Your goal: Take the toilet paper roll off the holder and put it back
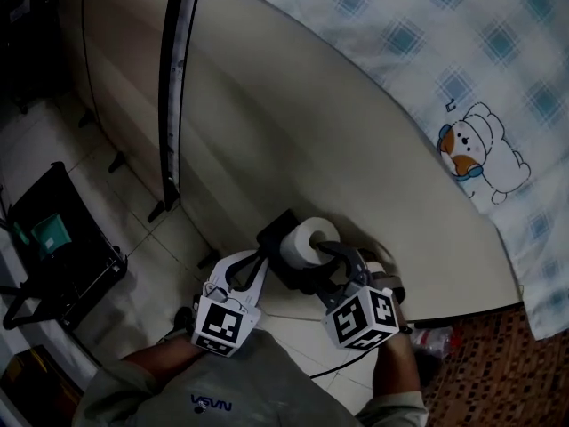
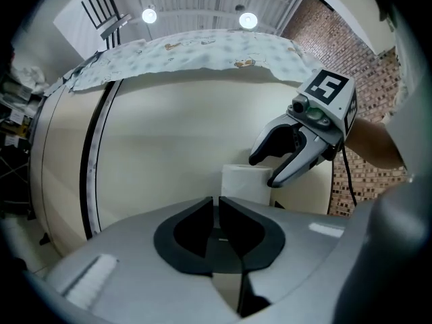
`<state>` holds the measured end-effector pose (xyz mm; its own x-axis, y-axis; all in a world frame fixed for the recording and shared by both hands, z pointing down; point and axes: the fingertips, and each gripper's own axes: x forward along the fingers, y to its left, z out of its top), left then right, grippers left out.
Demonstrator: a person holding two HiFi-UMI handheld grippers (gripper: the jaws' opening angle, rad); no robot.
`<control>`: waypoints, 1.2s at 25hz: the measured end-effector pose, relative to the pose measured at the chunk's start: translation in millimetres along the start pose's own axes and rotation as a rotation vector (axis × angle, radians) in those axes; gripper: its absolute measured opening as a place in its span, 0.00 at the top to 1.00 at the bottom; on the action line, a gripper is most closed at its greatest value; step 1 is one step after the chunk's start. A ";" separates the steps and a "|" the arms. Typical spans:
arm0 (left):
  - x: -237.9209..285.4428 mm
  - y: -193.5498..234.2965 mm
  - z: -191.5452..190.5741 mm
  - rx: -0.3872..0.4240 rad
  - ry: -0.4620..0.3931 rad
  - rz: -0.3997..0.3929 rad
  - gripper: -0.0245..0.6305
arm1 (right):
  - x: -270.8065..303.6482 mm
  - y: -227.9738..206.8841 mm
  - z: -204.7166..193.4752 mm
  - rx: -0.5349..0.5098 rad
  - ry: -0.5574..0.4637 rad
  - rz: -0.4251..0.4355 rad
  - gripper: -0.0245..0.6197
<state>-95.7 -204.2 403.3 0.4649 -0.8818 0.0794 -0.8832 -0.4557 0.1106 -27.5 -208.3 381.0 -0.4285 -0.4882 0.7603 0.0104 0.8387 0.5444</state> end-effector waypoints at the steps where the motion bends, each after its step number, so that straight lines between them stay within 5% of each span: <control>1: -0.4 1.3 1.1 0.001 0.001 -0.004 0.95 | 1.6 0.7 -0.2 -0.017 0.018 0.012 0.65; 8: -4.6 8.1 -3.8 -0.007 0.012 -0.013 0.95 | 13.5 6.9 -6.6 -0.117 0.151 0.073 0.65; 17: -11.4 6.4 -12.7 -0.018 0.024 -0.024 0.95 | 14.1 3.8 -5.4 -0.117 0.151 0.041 0.68; 22: -14.8 -2.1 -13.3 -0.016 0.031 -0.048 0.95 | -0.3 2.7 0.1 -0.031 0.086 -0.008 0.70; 30: -12.2 -29.5 -20.6 0.003 0.052 -0.111 0.95 | -53.8 -10.1 7.8 0.218 -0.092 -0.220 0.70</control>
<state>-74.0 -177.4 419.5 0.5626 -0.8182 0.1183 -0.8261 -0.5509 0.1184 -11.6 -188.6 331.8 -0.4785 -0.6484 0.5922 -0.2813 0.7520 0.5961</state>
